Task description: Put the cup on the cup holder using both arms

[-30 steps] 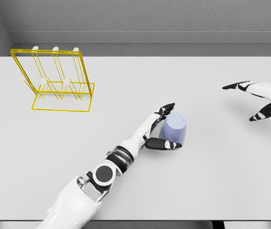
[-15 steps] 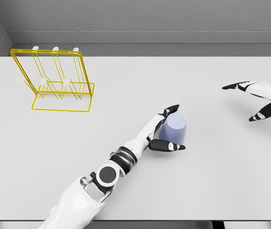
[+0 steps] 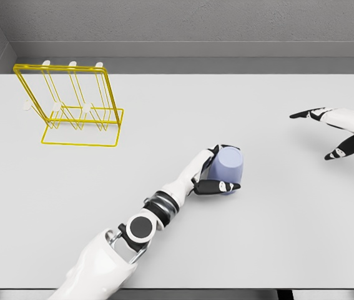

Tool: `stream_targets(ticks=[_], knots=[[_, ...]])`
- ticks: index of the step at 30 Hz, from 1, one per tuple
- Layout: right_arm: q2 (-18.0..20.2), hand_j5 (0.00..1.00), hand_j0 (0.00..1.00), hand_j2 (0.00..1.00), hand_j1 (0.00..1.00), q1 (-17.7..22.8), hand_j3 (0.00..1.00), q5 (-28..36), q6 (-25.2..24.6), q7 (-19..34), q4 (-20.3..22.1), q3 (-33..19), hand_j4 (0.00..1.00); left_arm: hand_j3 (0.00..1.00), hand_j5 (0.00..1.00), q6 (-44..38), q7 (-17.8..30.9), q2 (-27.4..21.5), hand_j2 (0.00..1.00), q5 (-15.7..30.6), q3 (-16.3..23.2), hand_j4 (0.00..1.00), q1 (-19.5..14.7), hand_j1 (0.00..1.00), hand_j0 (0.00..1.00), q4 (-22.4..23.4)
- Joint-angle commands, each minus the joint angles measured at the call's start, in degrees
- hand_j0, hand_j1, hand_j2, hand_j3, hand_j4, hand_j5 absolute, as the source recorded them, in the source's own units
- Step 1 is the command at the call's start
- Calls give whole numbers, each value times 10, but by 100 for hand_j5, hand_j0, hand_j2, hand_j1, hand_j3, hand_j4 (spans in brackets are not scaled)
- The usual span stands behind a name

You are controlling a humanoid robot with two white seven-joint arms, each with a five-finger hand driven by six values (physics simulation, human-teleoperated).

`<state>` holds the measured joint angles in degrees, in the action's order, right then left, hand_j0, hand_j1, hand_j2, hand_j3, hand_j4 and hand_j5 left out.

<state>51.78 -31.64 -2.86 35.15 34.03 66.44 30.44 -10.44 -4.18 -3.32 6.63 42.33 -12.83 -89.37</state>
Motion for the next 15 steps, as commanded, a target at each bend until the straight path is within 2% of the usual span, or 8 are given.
stream_targets(ticks=[1, 9, 15], knots=[[1, 100, 100, 100, 100, -1, 100, 3, -1, 0, 0, 4, 100, 63, 63, 0, 1, 0, 63, -5, 0, 63, 0, 63, 63, 1], [0, 100, 100, 100, 100, -3, 100, 2, -1, 0, 0, 16, 100, 60, 60, 1, 1, -2, 60, -7, -8, 60, 1, 60, 60, -10], [1, 100, 100, 100, 100, -3, 100, 2, -1, 1, -3, 21, 100, 61, 61, 2, 0, -8, 61, -6, -23, 61, 8, 61, 61, -47]])
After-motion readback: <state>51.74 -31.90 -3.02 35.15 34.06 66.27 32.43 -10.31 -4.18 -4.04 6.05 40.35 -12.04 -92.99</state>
